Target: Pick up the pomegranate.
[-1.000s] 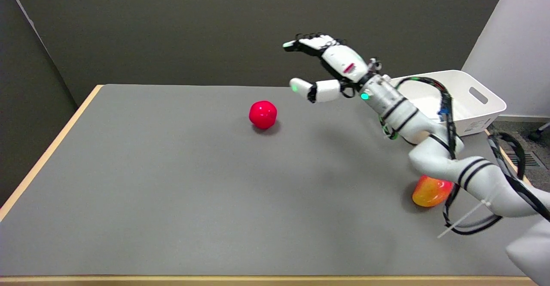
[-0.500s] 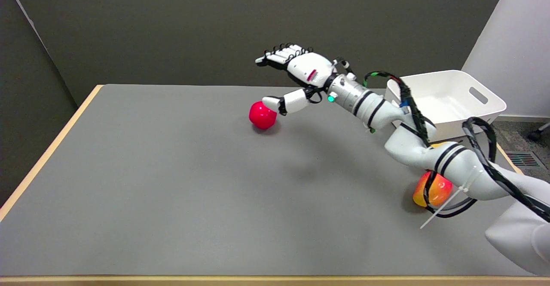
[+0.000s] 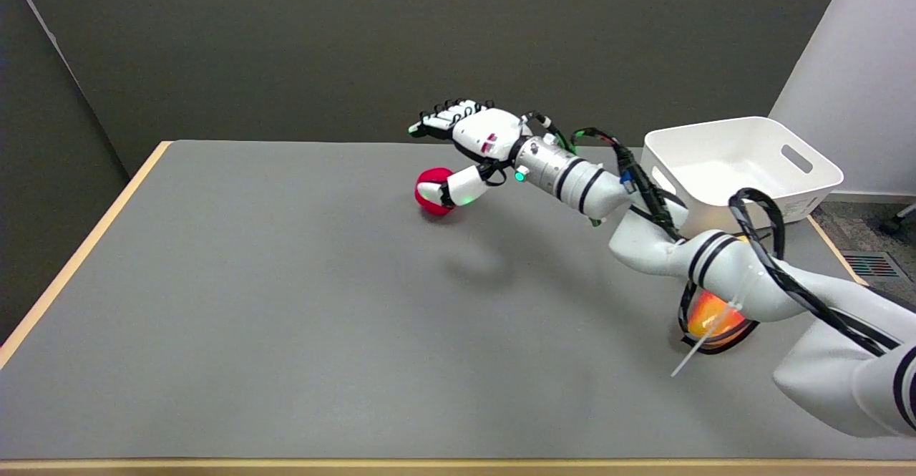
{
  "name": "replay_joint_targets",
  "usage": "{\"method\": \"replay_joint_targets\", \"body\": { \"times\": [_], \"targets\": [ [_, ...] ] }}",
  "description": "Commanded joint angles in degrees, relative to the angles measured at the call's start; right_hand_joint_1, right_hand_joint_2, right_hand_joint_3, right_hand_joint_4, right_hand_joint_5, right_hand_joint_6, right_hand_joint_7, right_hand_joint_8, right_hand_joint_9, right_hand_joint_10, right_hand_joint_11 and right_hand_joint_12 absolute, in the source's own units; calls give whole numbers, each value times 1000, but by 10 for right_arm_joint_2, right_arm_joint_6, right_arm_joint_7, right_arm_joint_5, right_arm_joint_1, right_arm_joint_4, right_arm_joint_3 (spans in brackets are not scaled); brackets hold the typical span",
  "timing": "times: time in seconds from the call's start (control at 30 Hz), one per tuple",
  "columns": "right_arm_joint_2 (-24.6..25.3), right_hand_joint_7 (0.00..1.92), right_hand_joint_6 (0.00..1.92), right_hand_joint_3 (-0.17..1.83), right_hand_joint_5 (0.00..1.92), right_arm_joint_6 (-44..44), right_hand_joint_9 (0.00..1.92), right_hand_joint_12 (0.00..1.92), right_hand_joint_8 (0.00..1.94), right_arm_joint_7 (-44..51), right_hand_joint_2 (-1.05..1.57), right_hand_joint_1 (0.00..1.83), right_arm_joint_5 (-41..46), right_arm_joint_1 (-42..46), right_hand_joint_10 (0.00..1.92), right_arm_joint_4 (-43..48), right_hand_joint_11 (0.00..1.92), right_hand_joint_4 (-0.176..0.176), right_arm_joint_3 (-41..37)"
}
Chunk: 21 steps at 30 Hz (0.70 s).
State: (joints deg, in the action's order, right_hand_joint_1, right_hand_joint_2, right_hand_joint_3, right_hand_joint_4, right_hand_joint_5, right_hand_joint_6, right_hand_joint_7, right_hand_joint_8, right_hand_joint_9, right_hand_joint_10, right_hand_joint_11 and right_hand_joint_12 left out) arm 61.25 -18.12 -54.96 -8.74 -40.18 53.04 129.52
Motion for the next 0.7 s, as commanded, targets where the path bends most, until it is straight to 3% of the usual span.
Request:
{"method": "replay_joint_targets", "body": {
  "times": [0.03,0.7],
  "targets": [
    [61,192,395,877,175,31,102,1182,268,-5,565,247,-23,-50,574,-81,40,78,37],
    [107,181,401,912,163,37,96,1184,262,-5,571,332,-23,-69,573,-194,37,80,35]
  ]
}}
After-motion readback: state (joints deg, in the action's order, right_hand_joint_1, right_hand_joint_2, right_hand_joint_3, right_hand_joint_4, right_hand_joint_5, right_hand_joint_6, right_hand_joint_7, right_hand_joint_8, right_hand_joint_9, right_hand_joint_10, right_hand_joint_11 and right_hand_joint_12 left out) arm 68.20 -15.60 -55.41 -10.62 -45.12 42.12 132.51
